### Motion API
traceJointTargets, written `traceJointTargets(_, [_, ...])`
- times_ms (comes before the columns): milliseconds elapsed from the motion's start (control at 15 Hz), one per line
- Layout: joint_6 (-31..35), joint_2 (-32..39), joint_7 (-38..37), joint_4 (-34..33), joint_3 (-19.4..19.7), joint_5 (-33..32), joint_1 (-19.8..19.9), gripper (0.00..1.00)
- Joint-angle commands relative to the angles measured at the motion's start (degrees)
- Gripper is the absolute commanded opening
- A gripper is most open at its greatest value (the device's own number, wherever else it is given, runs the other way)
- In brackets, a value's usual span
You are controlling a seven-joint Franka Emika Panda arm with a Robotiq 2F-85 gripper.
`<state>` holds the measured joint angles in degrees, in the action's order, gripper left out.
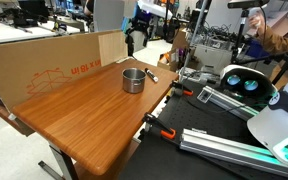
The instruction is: Put the marker on the right side of the silver pot
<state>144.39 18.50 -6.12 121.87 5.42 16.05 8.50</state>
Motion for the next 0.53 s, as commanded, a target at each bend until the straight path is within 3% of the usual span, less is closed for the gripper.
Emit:
traceJointTargets(0, [-0.61,-1.43,-0.23,0.86,0.03,-0.05,-0.22,1.0])
traceJointTargets(467, [-0.6,-1.82,-0.22,2.24,0.14,-0.03,-0.05,1.0])
